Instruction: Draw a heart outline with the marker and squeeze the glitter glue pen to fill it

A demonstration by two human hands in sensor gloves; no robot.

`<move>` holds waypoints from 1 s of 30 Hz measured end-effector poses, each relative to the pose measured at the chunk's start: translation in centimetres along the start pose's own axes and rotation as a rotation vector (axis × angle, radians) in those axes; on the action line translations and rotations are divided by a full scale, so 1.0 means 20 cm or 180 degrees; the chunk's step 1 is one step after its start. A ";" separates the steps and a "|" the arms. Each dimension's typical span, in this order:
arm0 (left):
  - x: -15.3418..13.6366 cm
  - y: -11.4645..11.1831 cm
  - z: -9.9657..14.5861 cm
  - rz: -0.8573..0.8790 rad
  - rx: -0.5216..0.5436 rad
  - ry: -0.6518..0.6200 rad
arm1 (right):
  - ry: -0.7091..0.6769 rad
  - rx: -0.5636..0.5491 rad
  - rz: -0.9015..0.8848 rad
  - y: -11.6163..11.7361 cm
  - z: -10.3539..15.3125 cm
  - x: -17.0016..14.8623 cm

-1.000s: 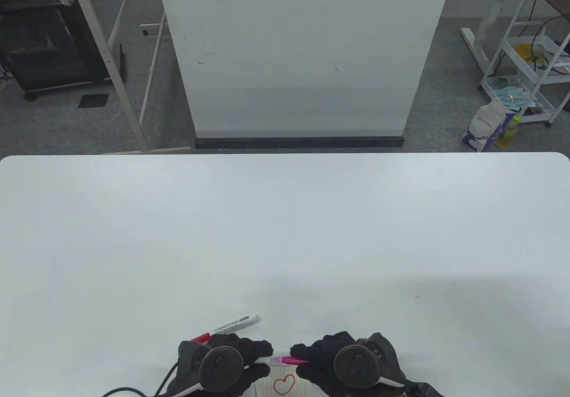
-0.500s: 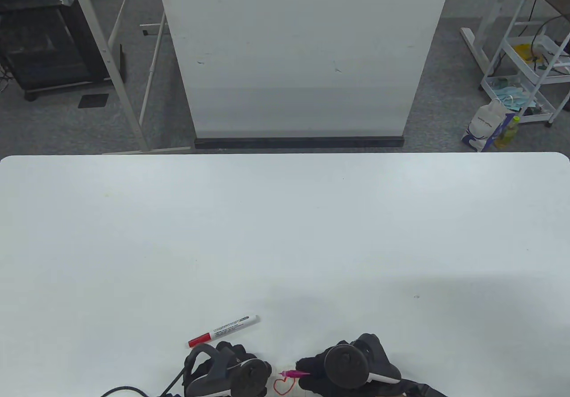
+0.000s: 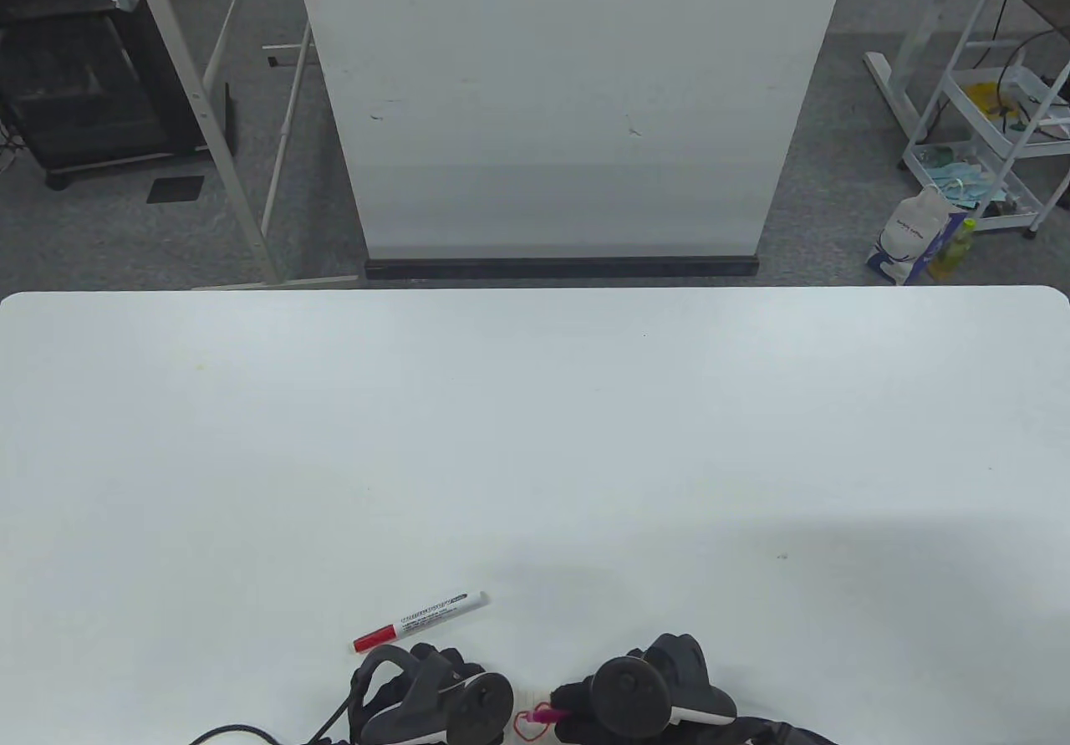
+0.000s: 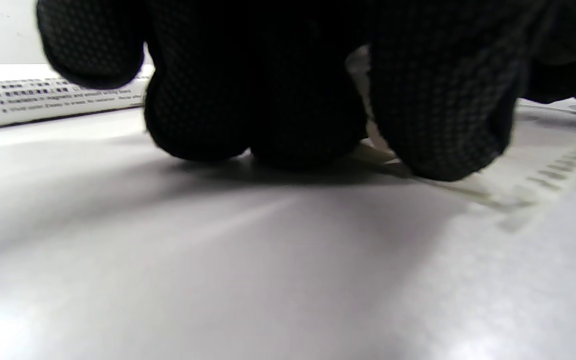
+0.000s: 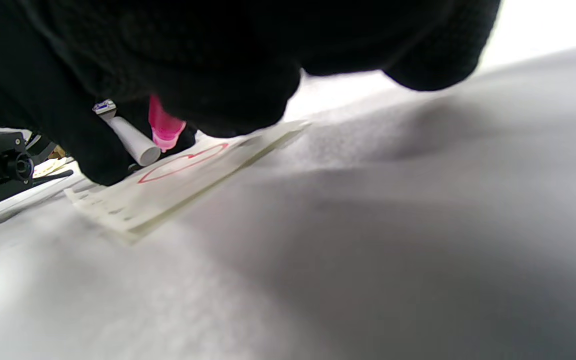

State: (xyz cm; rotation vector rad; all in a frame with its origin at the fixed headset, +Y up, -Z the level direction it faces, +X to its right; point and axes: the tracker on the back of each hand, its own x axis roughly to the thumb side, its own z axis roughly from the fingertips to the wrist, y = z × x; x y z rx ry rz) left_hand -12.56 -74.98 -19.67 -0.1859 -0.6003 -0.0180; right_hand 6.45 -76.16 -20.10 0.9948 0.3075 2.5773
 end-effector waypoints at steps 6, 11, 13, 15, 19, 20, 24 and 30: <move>0.00 0.00 0.00 -0.0003 -0.0026 0.0033 | 0.0062 0.0040 0.0010 0.00 -0.01 0.00; 0.00 0.00 0.00 0.0001 -0.0036 0.0038 | 0.0068 0.0041 0.0033 0.00 -0.01 0.00; 0.00 0.00 0.00 -0.0001 -0.0039 0.0042 | 0.0067 0.0039 0.0042 0.00 -0.01 0.00; 0.00 0.00 0.00 0.0003 -0.0042 0.0045 | 0.0065 0.0037 0.0057 0.00 -0.01 0.00; 0.00 0.00 0.00 0.0003 -0.0049 0.0055 | 0.0064 0.0029 0.0073 0.00 -0.01 0.00; 0.00 0.00 0.00 0.0002 -0.0048 0.0055 | 0.0063 0.0028 0.0075 0.00 -0.01 0.00; 0.00 0.00 0.00 0.0006 -0.0051 0.0058 | 0.0057 0.0016 0.0098 0.00 -0.01 0.00; 0.00 0.00 0.00 0.0008 -0.0058 0.0066 | 0.0049 0.0004 0.0119 0.01 -0.01 0.00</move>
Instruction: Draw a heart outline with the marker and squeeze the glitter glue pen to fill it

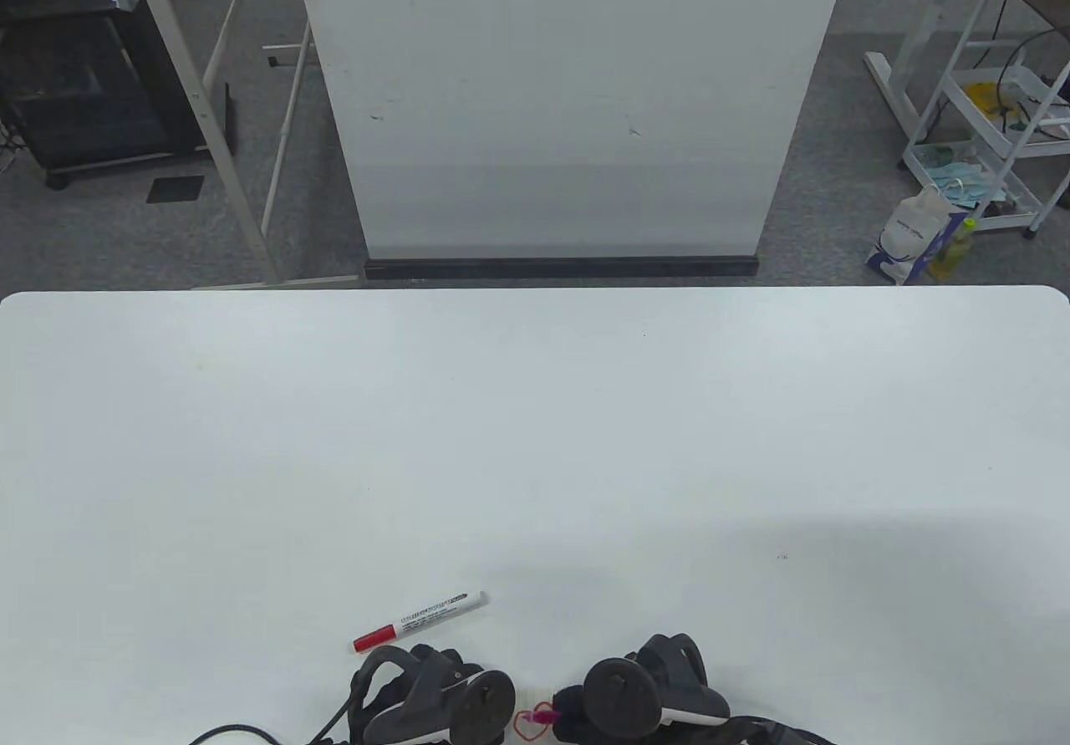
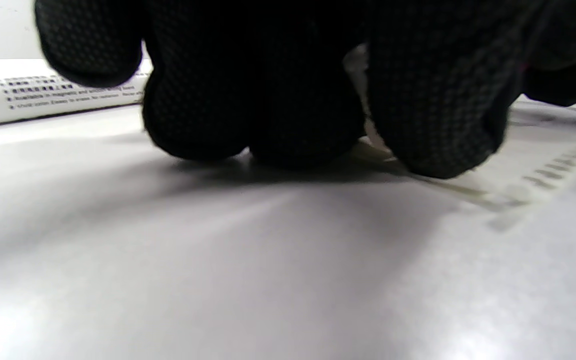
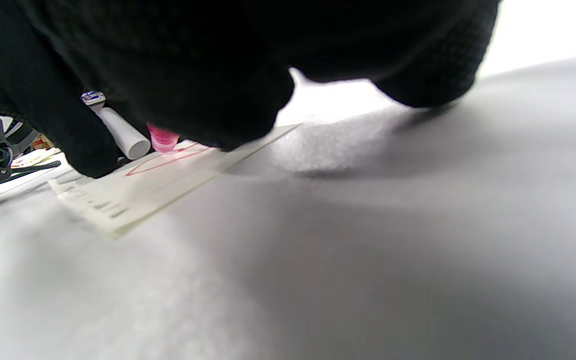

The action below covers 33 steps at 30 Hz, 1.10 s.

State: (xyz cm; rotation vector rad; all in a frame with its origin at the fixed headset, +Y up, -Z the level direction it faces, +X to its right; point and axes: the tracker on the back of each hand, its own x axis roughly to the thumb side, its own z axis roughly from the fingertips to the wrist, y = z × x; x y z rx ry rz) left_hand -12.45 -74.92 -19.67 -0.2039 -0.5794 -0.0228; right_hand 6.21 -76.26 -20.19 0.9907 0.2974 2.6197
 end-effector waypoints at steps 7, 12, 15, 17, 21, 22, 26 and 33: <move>0.00 0.00 0.00 -0.0001 -0.0015 0.0017 | -0.0078 -0.0036 0.0035 0.00 0.00 0.01; 0.00 0.00 0.00 0.0005 -0.0022 0.0019 | -0.0134 -0.0035 0.0060 0.00 0.00 0.02; 0.00 0.00 0.00 0.0007 -0.0023 0.0017 | -0.0099 -0.0090 0.0113 0.00 0.00 0.02; 0.00 0.00 0.00 0.0009 -0.0025 0.0018 | -0.0085 -0.0122 0.0168 0.00 0.00 0.02; 0.00 0.00 0.00 0.0010 -0.0028 0.0019 | -0.0110 -0.0084 0.0120 0.00 0.01 0.02; 0.00 0.00 0.00 0.0008 -0.0028 0.0019 | -0.0153 -0.0036 0.0075 0.00 0.00 0.02; 0.00 0.00 0.00 0.0007 -0.0027 0.0017 | -0.0152 -0.0065 0.0124 0.01 0.00 0.03; 0.00 0.00 0.00 0.0009 -0.0031 0.0015 | -0.0167 -0.0022 0.0069 0.01 0.00 0.03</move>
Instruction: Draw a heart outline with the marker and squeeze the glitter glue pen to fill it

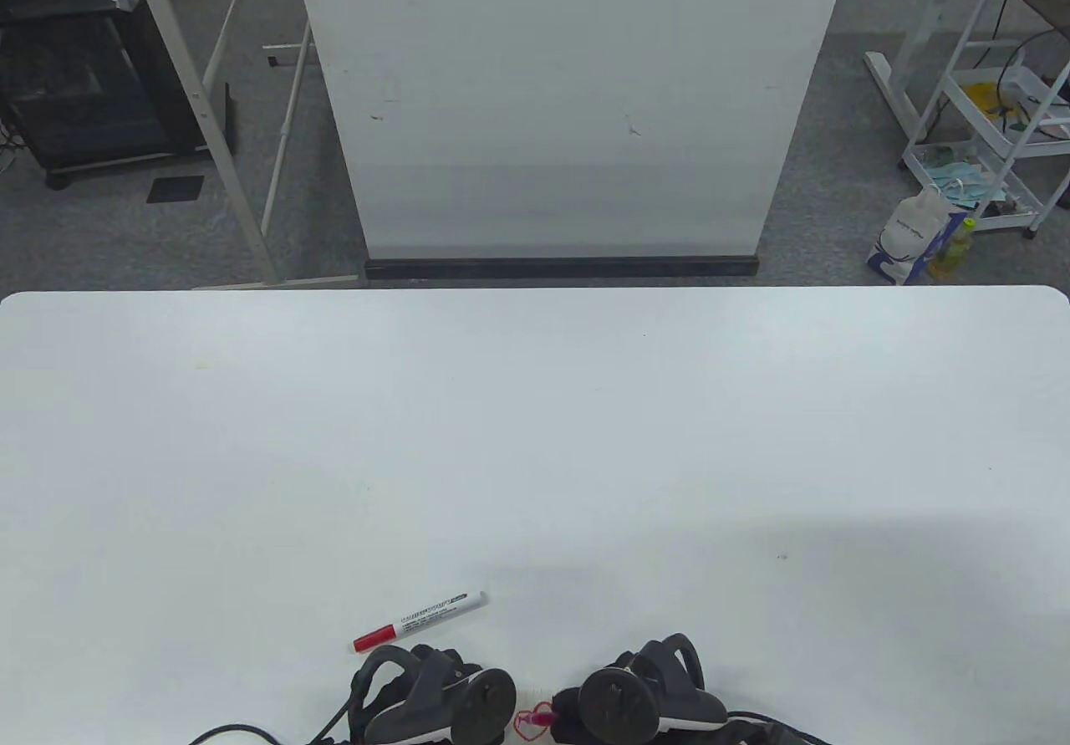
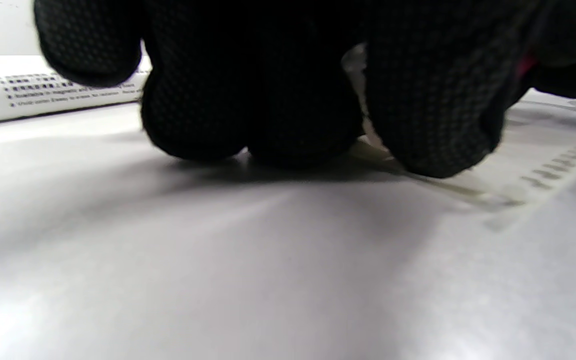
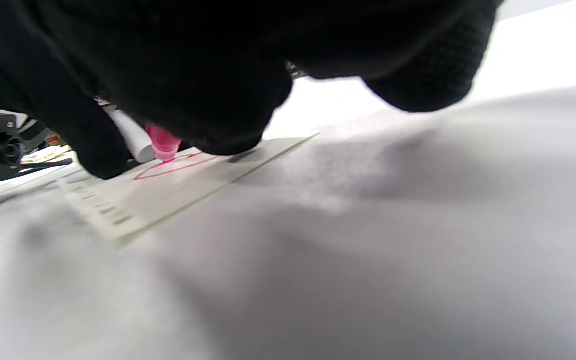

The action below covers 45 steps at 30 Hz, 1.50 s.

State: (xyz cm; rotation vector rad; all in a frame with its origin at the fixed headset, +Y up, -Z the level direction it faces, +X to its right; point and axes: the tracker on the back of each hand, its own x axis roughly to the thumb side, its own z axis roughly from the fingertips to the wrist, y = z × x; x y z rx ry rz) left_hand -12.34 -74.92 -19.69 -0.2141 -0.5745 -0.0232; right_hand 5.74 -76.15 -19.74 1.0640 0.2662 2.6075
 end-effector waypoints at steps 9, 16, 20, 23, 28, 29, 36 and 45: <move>0.00 0.00 0.00 0.0005 -0.0007 0.0004 | 0.0036 -0.0043 0.0054 0.00 0.00 0.00; 0.00 0.00 0.00 0.0006 -0.0007 0.0004 | 0.0059 -0.0093 0.0135 0.00 -0.01 0.01; 0.00 0.00 0.00 0.0007 -0.0012 0.0010 | 0.0029 -0.0028 0.0135 -0.01 0.00 0.01; 0.00 0.00 0.00 -0.0001 -0.0013 0.0012 | -0.0031 0.0083 0.0032 0.00 0.00 0.01; 0.00 0.00 0.00 -0.0004 -0.0013 0.0012 | 0.0039 -0.0076 0.0204 -0.01 0.00 0.01; 0.00 0.00 0.00 -0.0006 -0.0012 0.0013 | 0.0038 -0.0054 0.0170 -0.01 0.00 0.00; 0.00 0.00 0.00 -0.0012 -0.0012 0.0013 | 0.0035 -0.0090 0.0268 -0.01 0.00 0.01; 0.00 0.00 0.00 -0.0011 -0.0014 0.0014 | 0.0017 -0.0036 0.0198 -0.01 0.00 0.01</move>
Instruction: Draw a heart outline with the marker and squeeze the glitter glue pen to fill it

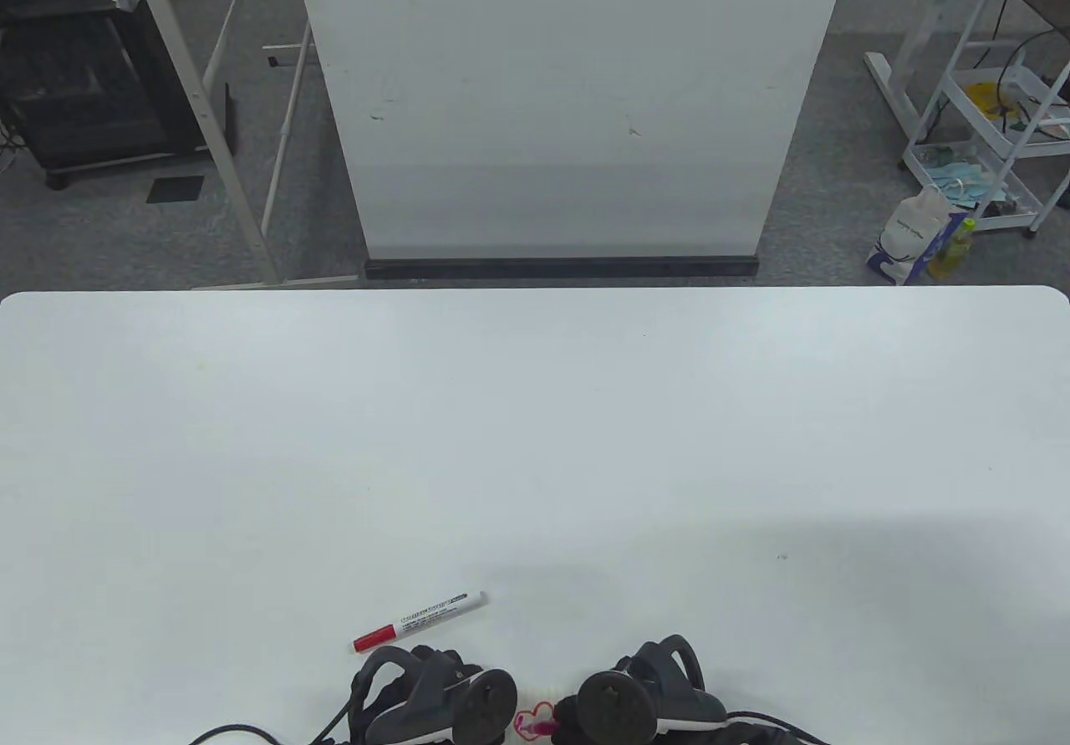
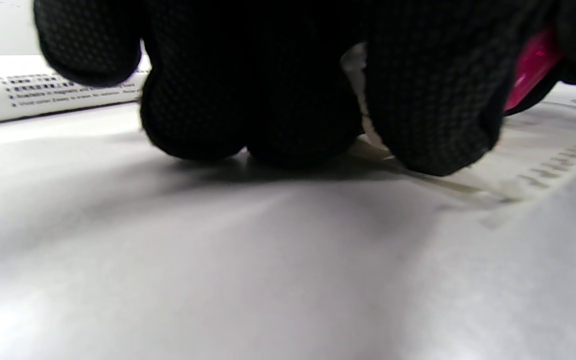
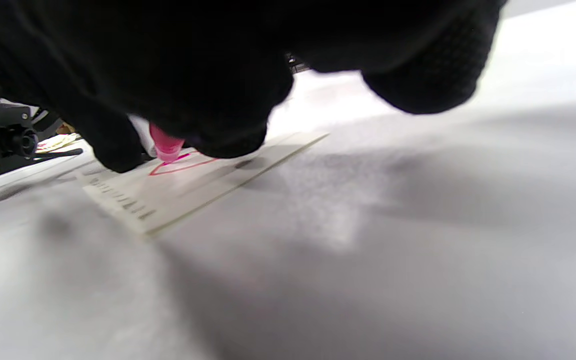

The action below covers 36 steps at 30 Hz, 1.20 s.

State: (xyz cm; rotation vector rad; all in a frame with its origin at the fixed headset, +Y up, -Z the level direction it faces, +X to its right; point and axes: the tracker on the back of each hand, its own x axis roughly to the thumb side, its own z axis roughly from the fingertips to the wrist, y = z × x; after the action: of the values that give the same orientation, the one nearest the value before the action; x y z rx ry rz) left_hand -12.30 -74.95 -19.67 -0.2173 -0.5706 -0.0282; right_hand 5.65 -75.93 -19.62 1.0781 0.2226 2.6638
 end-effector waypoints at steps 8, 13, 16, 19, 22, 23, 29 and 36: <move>0.00 0.00 0.00 -0.0004 0.0000 0.0000 | -0.0037 0.0092 -0.0123 0.01 0.00 0.00; 0.00 0.00 0.00 -0.0003 0.0001 0.0000 | 0.0021 0.0016 -0.0082 0.01 -0.01 -0.01; 0.00 0.00 0.00 -0.0004 0.0001 -0.0001 | -0.0065 0.0146 -0.0160 0.01 0.00 0.00; 0.00 0.00 0.00 -0.0002 0.0002 -0.0002 | -0.0025 0.0030 -0.0037 0.01 0.00 0.00; 0.00 0.00 0.00 -0.0003 0.0002 0.0001 | 0.0048 -0.0033 0.0038 0.00 0.00 0.00; 0.00 0.00 0.00 -0.0005 0.0003 0.0002 | 0.0047 -0.0023 0.0026 0.00 0.00 -0.01; 0.00 0.00 0.00 -0.0008 0.0001 0.0000 | -0.0040 0.0131 -0.0071 0.00 0.00 0.00; 0.00 0.00 0.00 -0.0013 0.0004 0.0001 | 0.0034 0.0071 -0.0078 -0.01 -0.01 -0.02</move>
State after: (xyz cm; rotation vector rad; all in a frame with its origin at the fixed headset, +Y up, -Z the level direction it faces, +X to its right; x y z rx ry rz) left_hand -12.27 -74.99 -19.63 -0.2149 -0.5708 -0.0317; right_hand 5.85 -75.93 -19.96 1.0612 0.2666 2.6522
